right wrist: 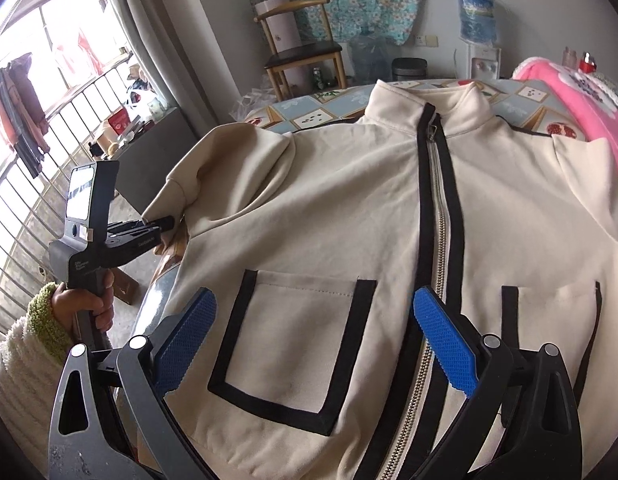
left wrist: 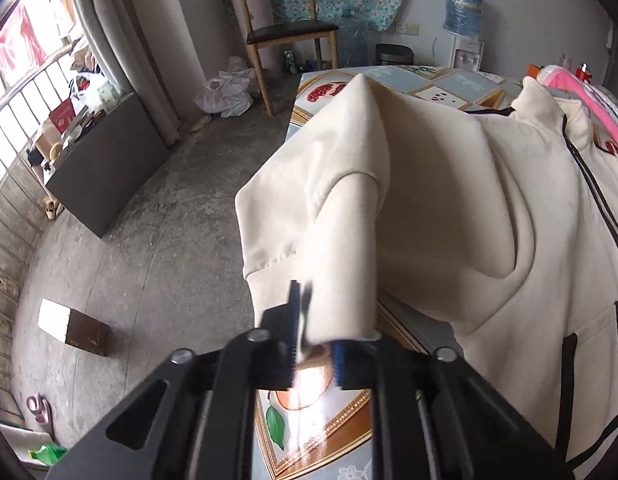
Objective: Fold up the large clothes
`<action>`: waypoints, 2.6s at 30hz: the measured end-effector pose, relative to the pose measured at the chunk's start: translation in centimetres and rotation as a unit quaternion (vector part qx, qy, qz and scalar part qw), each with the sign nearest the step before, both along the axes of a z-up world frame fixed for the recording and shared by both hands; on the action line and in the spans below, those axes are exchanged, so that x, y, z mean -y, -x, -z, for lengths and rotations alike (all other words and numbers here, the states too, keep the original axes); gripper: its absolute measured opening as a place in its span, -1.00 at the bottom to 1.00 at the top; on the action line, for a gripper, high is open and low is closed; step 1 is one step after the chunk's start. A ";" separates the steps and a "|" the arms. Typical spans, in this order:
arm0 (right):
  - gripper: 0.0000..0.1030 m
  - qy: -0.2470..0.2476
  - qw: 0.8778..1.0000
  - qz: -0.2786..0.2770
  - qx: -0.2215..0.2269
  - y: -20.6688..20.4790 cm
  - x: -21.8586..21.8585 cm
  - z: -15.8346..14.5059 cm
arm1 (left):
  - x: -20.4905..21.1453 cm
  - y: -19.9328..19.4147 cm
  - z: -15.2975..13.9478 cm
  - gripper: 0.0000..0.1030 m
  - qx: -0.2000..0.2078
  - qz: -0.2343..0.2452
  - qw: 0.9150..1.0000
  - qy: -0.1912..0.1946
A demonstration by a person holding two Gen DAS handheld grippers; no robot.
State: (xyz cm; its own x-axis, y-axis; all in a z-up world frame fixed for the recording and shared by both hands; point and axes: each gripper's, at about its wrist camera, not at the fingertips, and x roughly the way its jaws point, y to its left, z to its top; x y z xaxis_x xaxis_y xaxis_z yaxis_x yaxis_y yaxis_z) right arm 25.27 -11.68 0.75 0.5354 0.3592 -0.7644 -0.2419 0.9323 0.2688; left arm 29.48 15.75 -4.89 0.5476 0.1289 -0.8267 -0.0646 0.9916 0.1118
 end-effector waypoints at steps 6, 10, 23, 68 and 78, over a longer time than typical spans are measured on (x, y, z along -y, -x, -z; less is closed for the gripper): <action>0.86 -0.005 1.000 0.009 0.004 0.1 0.9 -0.1 | -0.8 0.5 -3.8 -0.91 0.008 -0.009 1.000 0.019; 0.86 -0.012 1.000 0.020 0.009 0.1 2.0 -0.4 | 1.2 1.8 -10.3 -0.92 0.036 0.034 0.994 0.099; 0.86 -0.029 0.995 0.095 -0.004 2.2 8.0 0.0 | 19.0 2.1 -14.7 -0.20 -0.004 0.205 0.937 0.282; -0.93 -0.147 0.965 0.184 -0.114 -11.1 21.1 0.1 | 7.5 5.4 -0.6 -0.25 -0.016 0.015 1.000 0.003; -0.93 -0.146 0.963 0.192 -0.120 -10.6 23.4 1.4 | 4.0 4.6 -5.4 -0.36 0.014 0.028 0.985 0.169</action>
State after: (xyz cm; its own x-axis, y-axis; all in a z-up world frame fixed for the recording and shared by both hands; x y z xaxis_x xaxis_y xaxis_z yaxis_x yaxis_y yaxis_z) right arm 35.86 -35.04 -0.66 0.4919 0.3883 -0.7793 0.2064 0.8175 0.5376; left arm 24.85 11.78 0.46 0.5695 -0.1820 -0.8016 -0.0071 0.9741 -0.2262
